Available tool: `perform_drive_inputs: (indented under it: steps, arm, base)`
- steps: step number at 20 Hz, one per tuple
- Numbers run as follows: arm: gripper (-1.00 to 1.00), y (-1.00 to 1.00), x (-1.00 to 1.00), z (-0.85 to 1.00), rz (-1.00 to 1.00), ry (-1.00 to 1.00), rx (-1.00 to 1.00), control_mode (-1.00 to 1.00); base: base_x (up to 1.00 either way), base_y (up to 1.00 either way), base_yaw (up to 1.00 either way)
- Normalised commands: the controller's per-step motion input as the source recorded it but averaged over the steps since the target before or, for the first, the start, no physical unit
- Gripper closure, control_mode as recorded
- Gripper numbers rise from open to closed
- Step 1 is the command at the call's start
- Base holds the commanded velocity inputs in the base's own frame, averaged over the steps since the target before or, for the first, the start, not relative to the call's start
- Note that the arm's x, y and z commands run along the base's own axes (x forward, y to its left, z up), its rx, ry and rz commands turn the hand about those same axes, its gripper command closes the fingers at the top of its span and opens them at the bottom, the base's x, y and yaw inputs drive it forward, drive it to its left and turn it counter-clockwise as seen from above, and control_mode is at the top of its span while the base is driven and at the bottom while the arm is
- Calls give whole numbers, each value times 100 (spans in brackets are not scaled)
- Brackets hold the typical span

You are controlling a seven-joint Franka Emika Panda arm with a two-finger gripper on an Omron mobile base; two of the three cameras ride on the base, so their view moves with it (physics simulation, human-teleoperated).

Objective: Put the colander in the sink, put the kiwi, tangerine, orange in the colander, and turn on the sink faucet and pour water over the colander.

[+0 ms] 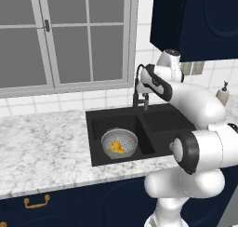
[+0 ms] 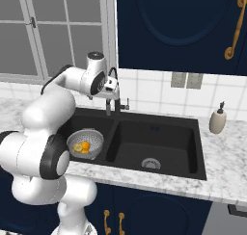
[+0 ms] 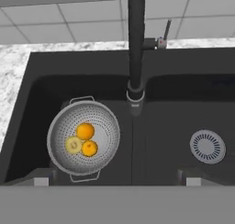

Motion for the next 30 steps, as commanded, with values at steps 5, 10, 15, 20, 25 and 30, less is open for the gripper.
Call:
perform_drive_inputs:
  steps: [5,10,15,20,25,30]
  arm:
    - [-100,-10,52,0,0,-1,-2,-100]
    - [-100,-3,54,0,-2,0,-2,-100]
    - [-100,-7,54,0,-1,0,0,-100]
    - [-100,0,21,-8,0,0,0,-100]
    - [-100,2,13,-18,3,0,0,-100]
    - [-100,30,15,-22,3,0,-2,-100]
  base:
    - [0,0,0]
    - [0,0,0]
    - [0,0,0]
    - [0,0,0]
    - [0,0,0]
    - [0,0,0]
